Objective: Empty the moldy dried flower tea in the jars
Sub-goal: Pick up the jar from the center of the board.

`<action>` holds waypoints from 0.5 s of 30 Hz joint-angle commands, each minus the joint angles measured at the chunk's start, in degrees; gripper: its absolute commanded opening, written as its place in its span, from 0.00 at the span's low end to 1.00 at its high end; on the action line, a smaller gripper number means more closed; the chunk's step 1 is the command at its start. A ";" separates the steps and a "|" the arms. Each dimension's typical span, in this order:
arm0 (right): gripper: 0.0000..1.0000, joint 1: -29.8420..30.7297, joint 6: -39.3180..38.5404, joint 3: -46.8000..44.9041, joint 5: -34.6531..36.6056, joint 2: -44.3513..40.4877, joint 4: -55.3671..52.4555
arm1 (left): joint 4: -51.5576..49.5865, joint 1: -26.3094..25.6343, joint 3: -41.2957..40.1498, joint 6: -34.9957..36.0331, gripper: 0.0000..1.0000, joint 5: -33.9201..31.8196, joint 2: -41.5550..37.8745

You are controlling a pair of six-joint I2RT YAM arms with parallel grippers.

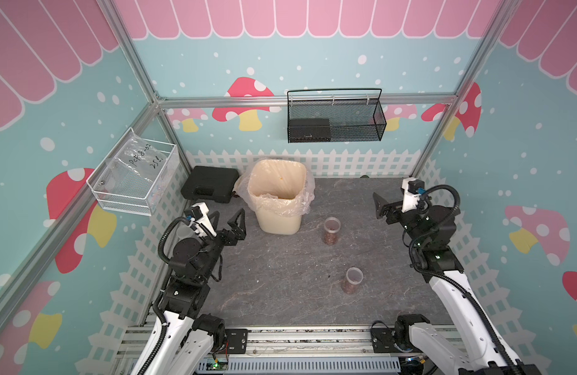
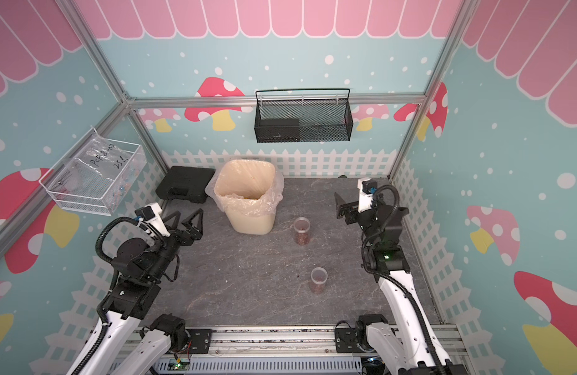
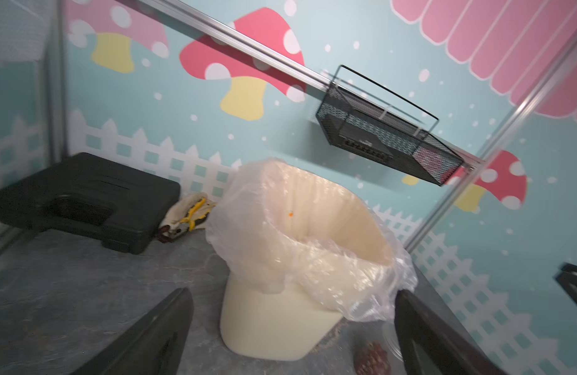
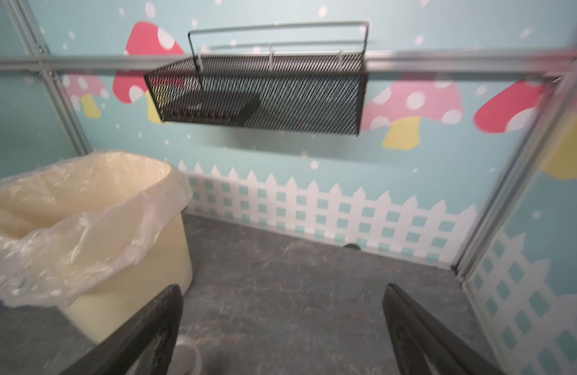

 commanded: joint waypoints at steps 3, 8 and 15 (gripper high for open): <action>0.98 7.79 -2.63 8.46 0.17 10.54 -16.29 | -4.31 -10.09 -3.26 -0.15 0.99 5.30 2.24; 0.99 12.37 -3.23 16.76 3.58 22.16 -22.89 | -0.08 -20.25 -5.51 3.10 0.99 1.61 6.84; 0.98 18.06 -4.95 24.48 8.50 36.07 -28.83 | 7.25 -22.22 -8.25 1.50 0.99 4.88 11.86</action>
